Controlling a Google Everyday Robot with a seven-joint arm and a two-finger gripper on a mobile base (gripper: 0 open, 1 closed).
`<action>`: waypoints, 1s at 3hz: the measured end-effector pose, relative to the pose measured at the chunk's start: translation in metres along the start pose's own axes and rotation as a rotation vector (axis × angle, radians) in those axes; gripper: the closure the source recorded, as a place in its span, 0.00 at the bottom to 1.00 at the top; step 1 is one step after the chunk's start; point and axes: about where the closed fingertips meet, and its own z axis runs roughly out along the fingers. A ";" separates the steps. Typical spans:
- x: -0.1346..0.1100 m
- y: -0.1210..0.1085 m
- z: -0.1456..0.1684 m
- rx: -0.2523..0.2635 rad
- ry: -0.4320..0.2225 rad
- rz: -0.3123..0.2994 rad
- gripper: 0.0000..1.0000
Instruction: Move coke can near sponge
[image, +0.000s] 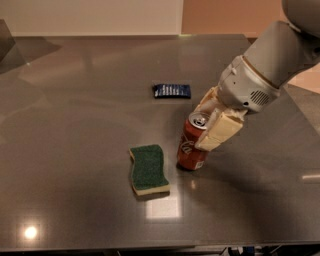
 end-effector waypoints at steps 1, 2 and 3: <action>-0.007 0.007 0.016 -0.028 0.031 -0.031 0.82; -0.010 0.009 0.024 -0.044 0.045 -0.046 0.59; -0.011 0.008 0.024 -0.040 0.044 -0.049 0.36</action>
Offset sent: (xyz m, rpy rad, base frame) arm -0.0122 0.0244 -0.0230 -0.0619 0.0326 0.0903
